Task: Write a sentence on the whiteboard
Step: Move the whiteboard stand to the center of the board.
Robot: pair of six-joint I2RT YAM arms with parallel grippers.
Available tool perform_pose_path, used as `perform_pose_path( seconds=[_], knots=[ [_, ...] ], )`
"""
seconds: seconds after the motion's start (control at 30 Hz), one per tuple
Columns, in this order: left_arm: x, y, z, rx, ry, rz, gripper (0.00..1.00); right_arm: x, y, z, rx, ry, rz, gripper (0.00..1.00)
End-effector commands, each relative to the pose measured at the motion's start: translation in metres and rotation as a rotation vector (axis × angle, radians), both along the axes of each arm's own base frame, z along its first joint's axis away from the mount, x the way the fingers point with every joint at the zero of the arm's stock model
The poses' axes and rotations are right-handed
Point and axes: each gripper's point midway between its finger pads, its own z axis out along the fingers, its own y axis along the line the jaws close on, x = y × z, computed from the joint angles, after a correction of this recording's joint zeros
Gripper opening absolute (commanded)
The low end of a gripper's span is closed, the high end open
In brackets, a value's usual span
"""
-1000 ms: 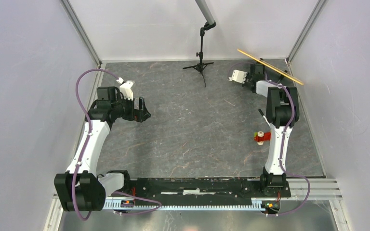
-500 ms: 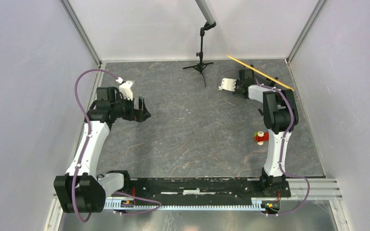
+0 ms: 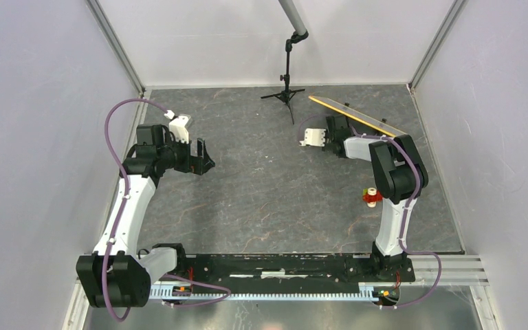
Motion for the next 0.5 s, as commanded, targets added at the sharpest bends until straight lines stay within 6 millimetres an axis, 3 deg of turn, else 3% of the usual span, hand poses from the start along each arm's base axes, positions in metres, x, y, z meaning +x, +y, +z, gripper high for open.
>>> perform_pose_path(
  seconds=[0.0,0.47],
  knots=[
    [0.002,-0.005,0.015,-0.013,-0.064,-0.024,1.00,-0.103,-0.001,-0.083,-0.022,0.400,0.012,0.05],
    [0.001,-0.005,0.020,-0.015,-0.082,-0.029,1.00,-0.113,0.003,-0.077,-0.155,0.414,0.101,0.02]
  ],
)
